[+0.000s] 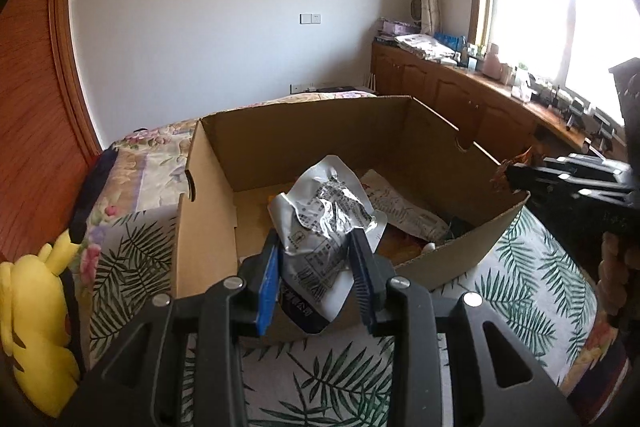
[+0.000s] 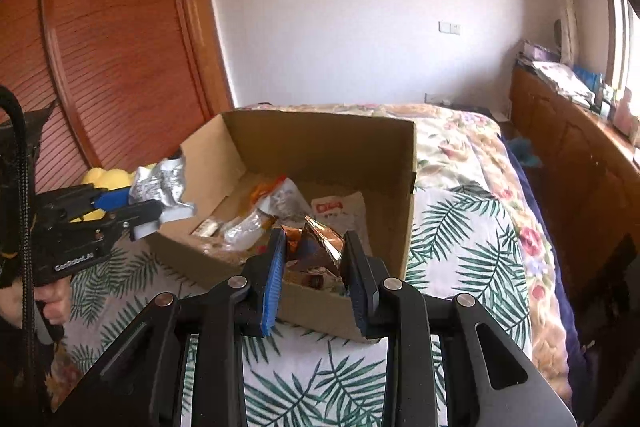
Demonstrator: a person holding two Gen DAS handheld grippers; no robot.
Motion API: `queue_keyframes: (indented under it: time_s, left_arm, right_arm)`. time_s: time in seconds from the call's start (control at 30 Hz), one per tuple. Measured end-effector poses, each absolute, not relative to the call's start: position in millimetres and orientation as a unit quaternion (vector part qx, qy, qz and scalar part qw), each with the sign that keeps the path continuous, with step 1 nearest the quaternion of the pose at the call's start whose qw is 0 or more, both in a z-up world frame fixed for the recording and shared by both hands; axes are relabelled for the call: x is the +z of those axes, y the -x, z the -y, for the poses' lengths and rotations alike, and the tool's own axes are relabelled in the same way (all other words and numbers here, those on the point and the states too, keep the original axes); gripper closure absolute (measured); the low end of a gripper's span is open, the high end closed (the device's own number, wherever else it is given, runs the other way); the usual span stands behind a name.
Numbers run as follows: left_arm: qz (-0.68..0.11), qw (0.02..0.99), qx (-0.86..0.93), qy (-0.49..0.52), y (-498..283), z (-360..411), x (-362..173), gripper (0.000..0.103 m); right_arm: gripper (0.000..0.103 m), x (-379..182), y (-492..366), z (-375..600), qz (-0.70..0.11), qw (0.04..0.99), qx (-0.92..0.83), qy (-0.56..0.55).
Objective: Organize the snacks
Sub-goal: 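Open both tools to drop the packets into the box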
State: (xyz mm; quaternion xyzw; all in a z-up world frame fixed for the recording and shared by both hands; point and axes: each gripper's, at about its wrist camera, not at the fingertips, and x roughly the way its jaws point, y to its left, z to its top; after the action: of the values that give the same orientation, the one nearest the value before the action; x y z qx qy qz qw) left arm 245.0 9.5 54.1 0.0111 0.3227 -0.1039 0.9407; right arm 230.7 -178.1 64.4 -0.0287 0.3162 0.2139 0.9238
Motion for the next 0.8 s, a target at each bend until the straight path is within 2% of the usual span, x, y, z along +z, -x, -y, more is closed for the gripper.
queue_keyframes:
  time_s: [0.2,0.33,0.37,0.4,0.47,0.53,0.8]
  left_arm:
    - [-0.323,0.941,-0.102,-0.007,-250,-7,54,0.068]
    - [-0.323,0.942,-0.094,-0.008,-254,-7,53,0.055]
    - [-0.321,0.943,-0.091,-0.005,-254,-8,53,0.054]
    - [-0.318,0.944,-0.092,-0.001,-253,-8,53,0.054]
    - [-0.313,0.945,-0.095,0.006,-250,-10,55,0.049]
    - [-0.311,0.946,-0.092,0.008,-248,-11,57,0.049]
    - [-0.287,0.955,-0.068,-0.007,-201,-4,73,0.048]
  right_arm:
    - [0.075,54,-247,169,-0.331,0.921,0.204,0.031]
    - [0.072,47,-250,163,-0.338,0.919,0.201,0.038]
    - [0.069,46,-251,161,-0.339,0.918,0.201,0.040]
    - [0.061,45,-251,160,-0.339,0.919,0.197,0.041]
    - [0.059,43,-251,159,-0.338,0.919,0.201,0.040]
    - [0.055,42,-249,158,-0.335,0.919,0.203,0.039]
    - [0.055,57,-205,165,-0.308,0.925,0.221,0.027]
